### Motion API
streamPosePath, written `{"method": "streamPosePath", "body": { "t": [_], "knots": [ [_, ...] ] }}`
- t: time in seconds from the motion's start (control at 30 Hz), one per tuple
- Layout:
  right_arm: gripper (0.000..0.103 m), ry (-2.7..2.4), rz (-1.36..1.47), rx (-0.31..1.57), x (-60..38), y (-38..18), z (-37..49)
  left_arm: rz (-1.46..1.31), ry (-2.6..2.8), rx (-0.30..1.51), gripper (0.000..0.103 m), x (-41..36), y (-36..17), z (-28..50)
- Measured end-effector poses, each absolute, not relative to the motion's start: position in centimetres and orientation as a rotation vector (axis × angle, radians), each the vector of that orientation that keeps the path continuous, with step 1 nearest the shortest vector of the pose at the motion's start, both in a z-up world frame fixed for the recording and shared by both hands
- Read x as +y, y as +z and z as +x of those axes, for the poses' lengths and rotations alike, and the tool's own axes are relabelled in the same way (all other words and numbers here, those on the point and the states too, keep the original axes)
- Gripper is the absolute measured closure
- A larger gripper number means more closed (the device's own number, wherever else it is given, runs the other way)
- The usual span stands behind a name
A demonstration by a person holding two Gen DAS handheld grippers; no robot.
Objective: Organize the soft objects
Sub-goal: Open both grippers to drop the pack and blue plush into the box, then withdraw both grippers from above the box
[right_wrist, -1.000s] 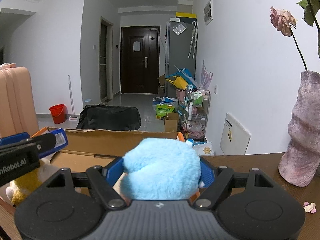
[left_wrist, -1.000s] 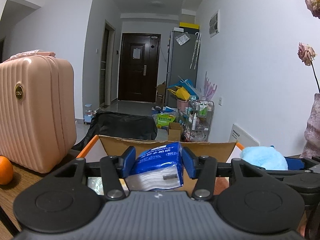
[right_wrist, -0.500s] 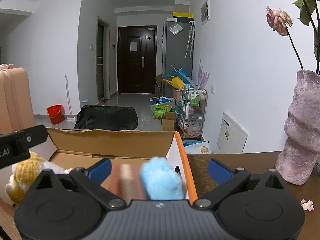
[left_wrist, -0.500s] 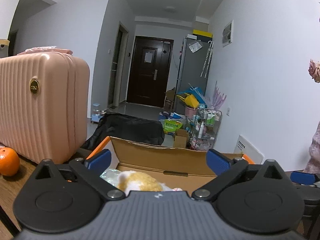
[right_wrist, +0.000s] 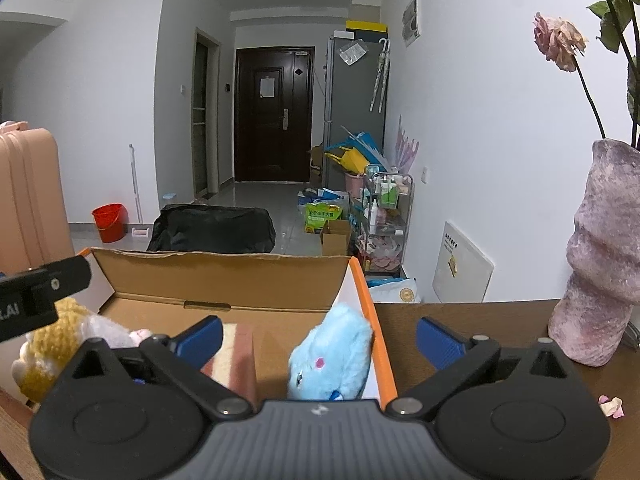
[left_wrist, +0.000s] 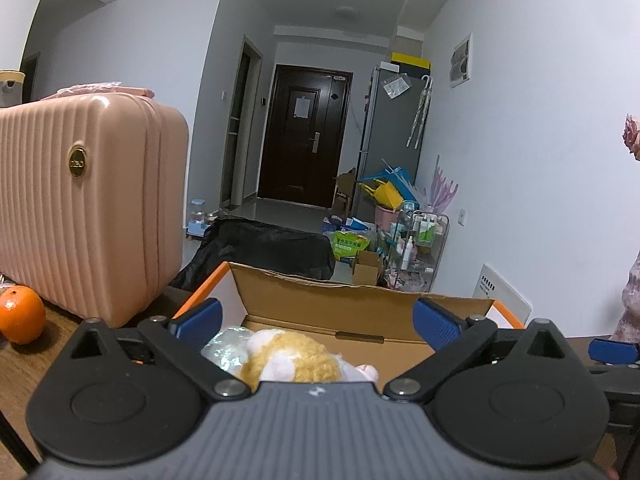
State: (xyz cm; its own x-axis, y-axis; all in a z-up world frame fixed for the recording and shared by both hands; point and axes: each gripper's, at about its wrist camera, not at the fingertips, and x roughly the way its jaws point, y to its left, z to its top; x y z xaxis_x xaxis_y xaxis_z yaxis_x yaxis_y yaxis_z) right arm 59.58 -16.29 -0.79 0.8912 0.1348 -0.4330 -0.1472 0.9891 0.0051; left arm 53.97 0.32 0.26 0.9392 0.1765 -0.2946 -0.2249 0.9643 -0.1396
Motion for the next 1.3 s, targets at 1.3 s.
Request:
{"method": "streamPosePath", "body": {
  "t": [1.3],
  "knots": [
    [0.0,0.132,-0.021,0.345,-18.6,0.5,49.1,-0.109,0.248,0.307,0.0,2.7,-1.1,44.6]
  ]
}}
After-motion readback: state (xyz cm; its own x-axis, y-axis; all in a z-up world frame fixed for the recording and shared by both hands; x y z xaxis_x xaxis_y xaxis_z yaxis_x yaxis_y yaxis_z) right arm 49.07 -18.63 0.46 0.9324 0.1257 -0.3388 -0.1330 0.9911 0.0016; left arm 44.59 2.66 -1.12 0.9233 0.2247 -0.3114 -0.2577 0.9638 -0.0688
